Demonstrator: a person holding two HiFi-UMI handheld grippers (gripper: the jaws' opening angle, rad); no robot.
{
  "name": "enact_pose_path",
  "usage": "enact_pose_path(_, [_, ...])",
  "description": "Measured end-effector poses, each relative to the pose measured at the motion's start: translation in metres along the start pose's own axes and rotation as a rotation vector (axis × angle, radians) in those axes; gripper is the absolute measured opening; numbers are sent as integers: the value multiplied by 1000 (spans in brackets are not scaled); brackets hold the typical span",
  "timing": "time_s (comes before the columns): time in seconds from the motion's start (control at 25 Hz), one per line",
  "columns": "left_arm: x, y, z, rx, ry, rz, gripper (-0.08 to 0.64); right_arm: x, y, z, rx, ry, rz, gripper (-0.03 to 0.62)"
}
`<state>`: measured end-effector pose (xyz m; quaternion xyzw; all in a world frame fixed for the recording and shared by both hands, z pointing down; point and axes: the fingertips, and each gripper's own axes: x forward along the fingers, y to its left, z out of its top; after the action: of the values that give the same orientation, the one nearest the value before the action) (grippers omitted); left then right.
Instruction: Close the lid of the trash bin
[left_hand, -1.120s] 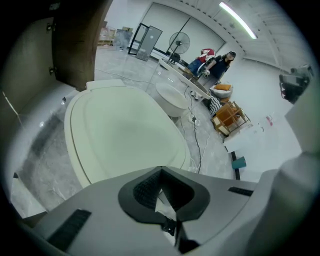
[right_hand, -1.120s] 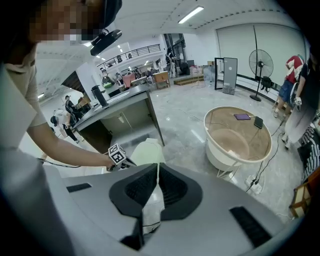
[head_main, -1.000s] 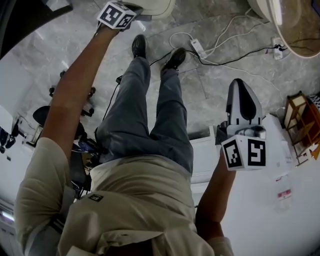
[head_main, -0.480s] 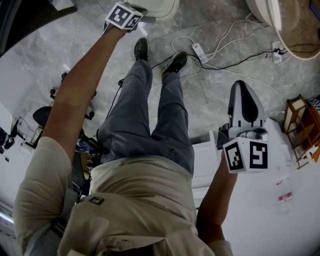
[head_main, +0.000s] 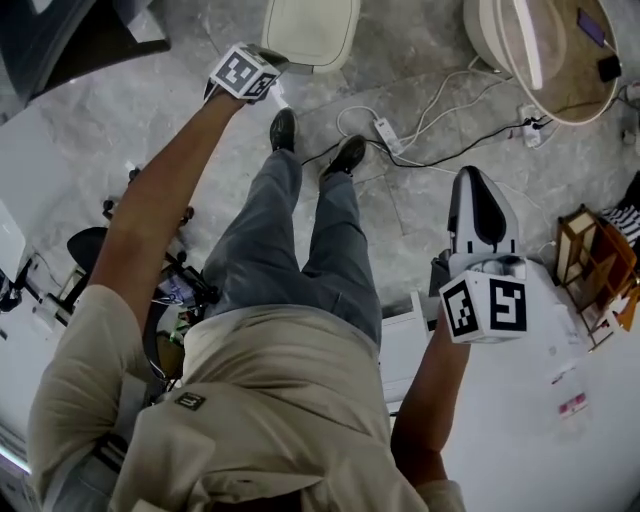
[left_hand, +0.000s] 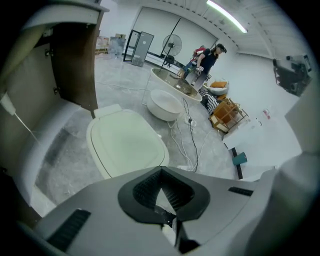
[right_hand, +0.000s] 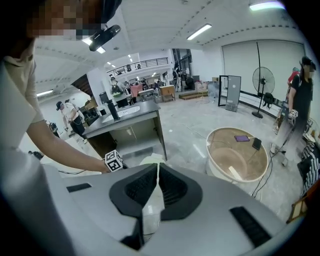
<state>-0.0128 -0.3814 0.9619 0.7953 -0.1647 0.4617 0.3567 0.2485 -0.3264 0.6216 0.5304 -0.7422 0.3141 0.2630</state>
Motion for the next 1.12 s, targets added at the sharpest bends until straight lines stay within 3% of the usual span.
enact_pose_path(0.2, [-77, 0, 39, 43, -104, 76, 14, -23, 19, 46, -66, -96, 9, 28])
enact_pose_path(0.44, [-170, -34, 69, 81, -236, 107, 14, -68, 40, 89, -112, -175, -1, 28])
enact_pose_path(0.96, [-378, -154, 109, 210, -553, 103, 14, -162, 97, 176, -198, -388, -1, 26])
enact_pose_path(1.12, [-458, -187, 126, 244, -697, 129, 14, -192, 117, 197, -227, -458, 21, 26])
